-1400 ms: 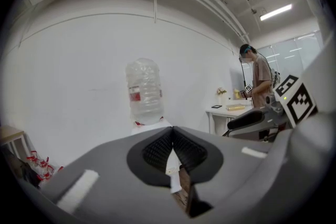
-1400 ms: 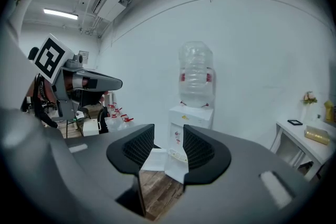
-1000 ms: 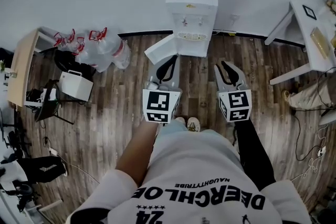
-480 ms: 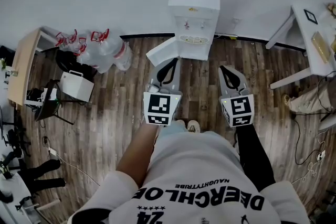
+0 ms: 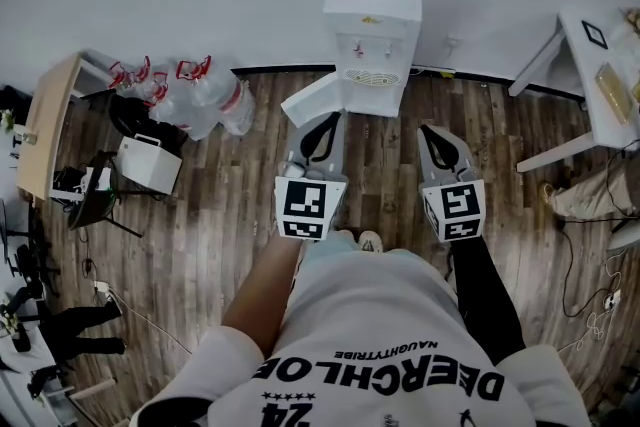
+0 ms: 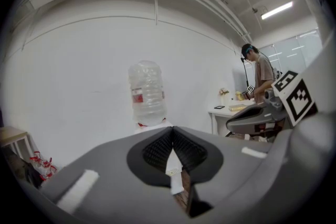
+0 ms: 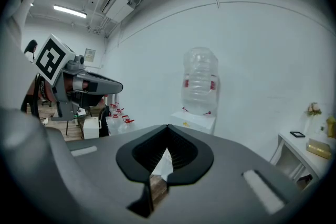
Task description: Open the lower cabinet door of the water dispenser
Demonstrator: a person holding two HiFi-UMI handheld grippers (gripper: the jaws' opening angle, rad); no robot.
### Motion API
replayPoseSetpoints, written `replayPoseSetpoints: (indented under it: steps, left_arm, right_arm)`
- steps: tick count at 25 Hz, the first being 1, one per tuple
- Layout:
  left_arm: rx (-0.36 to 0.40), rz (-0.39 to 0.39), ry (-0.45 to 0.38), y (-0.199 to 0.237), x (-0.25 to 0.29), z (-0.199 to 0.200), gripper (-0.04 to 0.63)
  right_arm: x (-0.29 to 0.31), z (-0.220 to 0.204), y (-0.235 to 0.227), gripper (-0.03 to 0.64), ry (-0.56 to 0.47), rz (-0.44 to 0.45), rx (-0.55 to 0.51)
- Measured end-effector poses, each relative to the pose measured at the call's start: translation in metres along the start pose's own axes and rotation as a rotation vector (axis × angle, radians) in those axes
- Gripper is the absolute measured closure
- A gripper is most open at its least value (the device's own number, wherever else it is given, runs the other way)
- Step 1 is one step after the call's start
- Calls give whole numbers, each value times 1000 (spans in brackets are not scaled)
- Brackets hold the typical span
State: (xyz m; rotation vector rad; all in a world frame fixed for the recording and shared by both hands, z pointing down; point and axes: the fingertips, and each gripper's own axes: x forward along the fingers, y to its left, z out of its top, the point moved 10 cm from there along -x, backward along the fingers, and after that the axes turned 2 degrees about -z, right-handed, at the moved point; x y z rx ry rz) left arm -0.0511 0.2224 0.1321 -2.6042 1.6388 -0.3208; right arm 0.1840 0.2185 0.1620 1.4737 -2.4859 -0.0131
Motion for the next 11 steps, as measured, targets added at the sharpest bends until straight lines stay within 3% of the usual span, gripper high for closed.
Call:
replayPoseSetpoints:
  steps: [11]
  left_arm:
    - [-30,-27,5,-6,8,0,540]
  right_arm:
    - [-8,-4,-10,615,-1,-16,31]
